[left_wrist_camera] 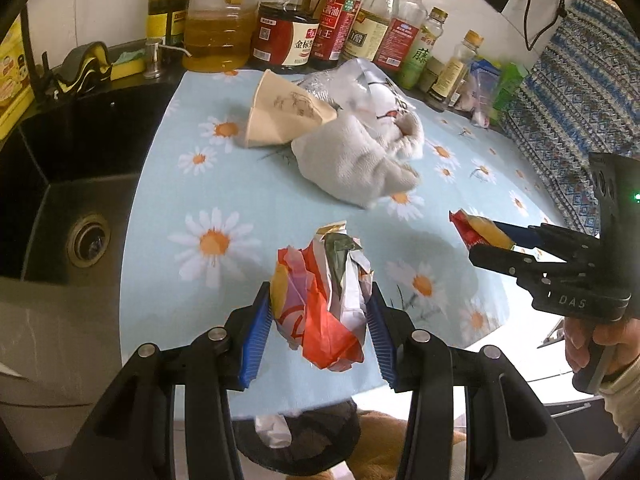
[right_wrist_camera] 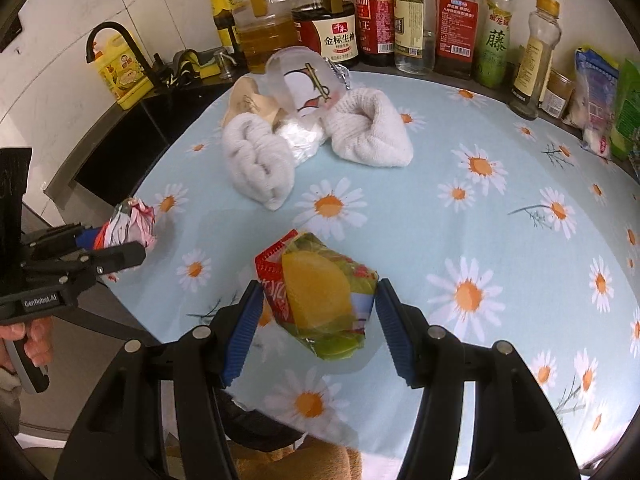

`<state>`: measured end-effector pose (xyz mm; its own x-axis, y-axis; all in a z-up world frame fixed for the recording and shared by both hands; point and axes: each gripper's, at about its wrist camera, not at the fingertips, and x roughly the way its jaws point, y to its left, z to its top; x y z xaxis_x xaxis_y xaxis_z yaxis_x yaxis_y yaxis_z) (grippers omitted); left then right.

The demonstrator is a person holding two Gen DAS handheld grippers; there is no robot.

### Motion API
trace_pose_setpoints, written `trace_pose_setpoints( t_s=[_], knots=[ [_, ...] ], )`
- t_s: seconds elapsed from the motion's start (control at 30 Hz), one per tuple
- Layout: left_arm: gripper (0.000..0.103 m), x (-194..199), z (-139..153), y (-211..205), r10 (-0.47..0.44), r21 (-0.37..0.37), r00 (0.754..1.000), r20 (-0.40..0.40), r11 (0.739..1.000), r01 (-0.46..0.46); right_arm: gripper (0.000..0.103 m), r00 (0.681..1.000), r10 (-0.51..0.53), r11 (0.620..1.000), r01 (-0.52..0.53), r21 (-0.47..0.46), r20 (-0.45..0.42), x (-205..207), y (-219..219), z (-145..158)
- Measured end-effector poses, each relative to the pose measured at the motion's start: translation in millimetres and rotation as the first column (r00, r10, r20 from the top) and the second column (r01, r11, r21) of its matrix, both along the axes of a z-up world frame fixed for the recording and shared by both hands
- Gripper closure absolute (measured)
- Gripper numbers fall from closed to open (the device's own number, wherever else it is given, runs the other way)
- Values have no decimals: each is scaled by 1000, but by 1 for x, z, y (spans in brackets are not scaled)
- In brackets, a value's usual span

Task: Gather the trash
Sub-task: 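Lift both wrappers and carry them over the trash bin with both tools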

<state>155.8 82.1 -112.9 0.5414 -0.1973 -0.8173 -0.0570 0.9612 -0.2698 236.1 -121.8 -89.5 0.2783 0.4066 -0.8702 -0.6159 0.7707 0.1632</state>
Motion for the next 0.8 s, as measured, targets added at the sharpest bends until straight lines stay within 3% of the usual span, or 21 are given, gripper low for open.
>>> trace_pose_setpoints(
  t_s=[0.8],
  knots=[
    [59, -103, -7, -19, -78, -38, 997, -5, 996, 78, 45, 1000, -3, 999, 4, 37, -27, -107, 7, 4]
  ],
)
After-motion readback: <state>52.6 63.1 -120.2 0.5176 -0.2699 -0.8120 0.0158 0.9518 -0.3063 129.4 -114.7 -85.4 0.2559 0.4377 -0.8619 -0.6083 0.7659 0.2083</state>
